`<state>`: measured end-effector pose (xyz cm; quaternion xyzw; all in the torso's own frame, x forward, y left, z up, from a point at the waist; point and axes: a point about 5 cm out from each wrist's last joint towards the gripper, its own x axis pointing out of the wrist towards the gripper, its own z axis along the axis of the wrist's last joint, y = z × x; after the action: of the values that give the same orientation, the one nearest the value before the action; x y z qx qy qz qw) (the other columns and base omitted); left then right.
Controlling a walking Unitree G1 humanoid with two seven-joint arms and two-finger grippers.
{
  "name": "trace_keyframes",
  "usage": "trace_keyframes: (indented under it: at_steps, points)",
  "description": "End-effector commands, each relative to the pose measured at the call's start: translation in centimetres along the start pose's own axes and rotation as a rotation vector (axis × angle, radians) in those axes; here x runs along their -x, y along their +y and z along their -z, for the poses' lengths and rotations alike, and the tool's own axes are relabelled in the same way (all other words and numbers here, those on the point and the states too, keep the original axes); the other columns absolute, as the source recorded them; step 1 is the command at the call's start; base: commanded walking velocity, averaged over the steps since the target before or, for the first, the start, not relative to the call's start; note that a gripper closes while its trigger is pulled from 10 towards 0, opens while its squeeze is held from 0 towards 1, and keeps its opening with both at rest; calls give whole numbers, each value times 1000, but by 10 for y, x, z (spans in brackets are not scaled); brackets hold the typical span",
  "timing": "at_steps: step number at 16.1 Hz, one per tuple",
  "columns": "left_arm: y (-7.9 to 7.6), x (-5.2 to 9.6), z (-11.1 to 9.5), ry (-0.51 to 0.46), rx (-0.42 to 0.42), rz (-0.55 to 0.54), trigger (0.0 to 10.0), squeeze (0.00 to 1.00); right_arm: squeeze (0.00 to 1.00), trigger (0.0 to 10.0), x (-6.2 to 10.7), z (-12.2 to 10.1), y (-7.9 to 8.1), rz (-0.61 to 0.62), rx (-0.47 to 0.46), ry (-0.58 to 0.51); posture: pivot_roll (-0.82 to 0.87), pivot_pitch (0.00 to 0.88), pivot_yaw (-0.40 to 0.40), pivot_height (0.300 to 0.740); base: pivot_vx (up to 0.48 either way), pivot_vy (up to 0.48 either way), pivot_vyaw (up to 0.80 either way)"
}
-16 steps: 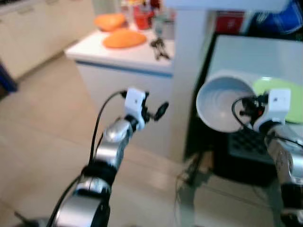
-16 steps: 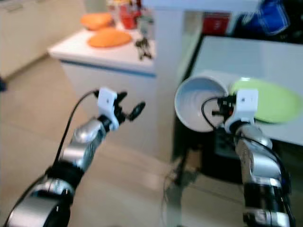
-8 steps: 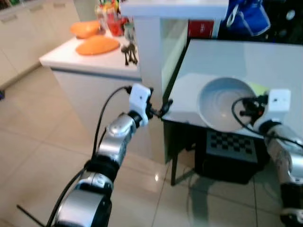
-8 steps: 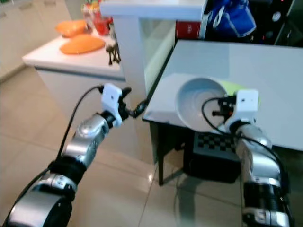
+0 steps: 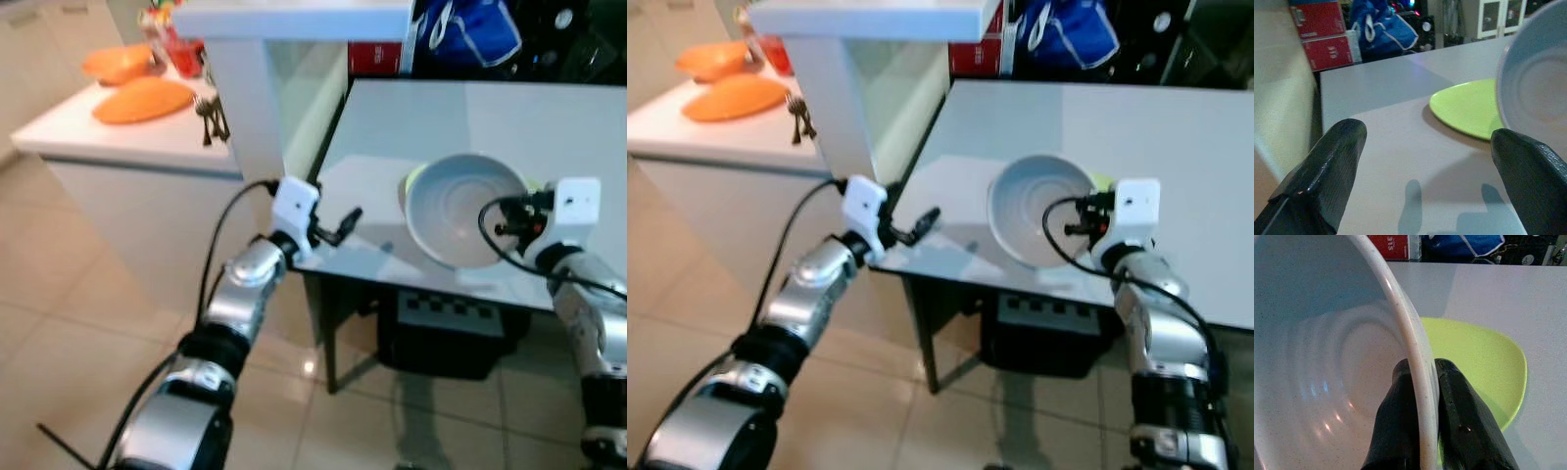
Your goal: Setting the table
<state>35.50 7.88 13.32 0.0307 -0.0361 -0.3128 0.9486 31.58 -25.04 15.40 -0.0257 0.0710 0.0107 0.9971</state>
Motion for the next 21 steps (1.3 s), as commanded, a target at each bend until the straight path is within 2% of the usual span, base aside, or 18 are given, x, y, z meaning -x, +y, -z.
trace_keyframes:
  at_steps: [1, 3, 5, 11, 15, 21]
  points:
    - [6, 5, 2, 5, -16, -12, 10000, 0, 0, 0, -2, -5, 9, -31, 3, -29, -86, 0, 87, 740, 0, -480, 0]
    - [4, 5, 1, -3, -29, -7, 10000, 0, 0, 0, -2, -6, 8, -31, 2, -31, -86, 0, 87, 740, 0, -480, 0]
    - [5, 5, -1, -34, 11, -28, 10000, 0, 0, 0, -2, -9, 12, -63, -2, -45, -85, 0, 84, 740, 0, 0, 0]
    - [-2, 3, -4, -42, -22, 22, 10000, 0, 0, 0, -3, -15, 9, -69, 10, -59, -87, 0, 83, 740, 0, 0, 0]
    - [-5, 2, -3, -38, -33, 25, 10000, 0, 0, 0, -3, -17, 6, -63, 16, -63, -89, 0, 82, 740, 0, -381, 0]
    - [-7, 2, 1, -10, -42, 59, 10000, 0, 0, 0, -2, -12, 10, -72, 14, -47, -92, 0, 86, 740, 443, -62, 0]
